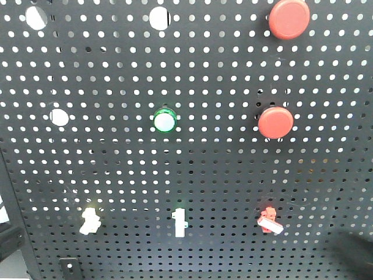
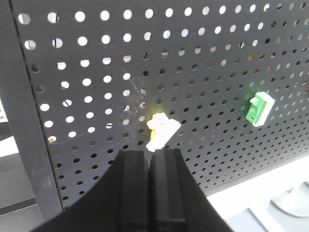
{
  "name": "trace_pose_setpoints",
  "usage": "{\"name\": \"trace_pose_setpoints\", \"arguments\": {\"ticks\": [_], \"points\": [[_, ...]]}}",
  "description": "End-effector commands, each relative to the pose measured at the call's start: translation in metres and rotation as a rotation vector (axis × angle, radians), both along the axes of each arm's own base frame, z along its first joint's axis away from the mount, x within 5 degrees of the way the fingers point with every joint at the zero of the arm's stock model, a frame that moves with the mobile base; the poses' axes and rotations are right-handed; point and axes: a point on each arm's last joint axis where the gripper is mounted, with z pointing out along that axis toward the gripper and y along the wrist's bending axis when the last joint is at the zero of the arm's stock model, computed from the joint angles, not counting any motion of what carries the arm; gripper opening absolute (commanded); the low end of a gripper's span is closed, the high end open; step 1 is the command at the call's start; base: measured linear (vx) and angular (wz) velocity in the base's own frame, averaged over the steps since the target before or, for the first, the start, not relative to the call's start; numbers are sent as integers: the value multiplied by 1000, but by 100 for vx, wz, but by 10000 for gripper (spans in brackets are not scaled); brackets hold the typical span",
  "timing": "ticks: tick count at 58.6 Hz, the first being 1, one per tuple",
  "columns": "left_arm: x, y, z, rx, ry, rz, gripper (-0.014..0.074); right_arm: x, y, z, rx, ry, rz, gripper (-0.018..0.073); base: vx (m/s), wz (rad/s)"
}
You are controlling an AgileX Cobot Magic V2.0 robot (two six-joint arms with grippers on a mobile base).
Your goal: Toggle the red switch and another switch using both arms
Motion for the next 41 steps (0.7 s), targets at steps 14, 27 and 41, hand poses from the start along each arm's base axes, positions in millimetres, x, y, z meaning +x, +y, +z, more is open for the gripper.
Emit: {"name": "trace_pose_setpoints", "arguments": {"ticks": [14, 27, 41], "points": [[0, -1, 16, -62, -90, -2, 2, 47, 32, 32, 45, -142, 44, -6, 0, 0], [0, -1, 16, -62, -90, -2, 2, 63, 41, 30, 16, -116, 47, -6, 0, 0], [0, -1, 16, -61, -90, -2, 2, 64, 40, 16, -46, 14, 39, -6, 0, 0]]}}
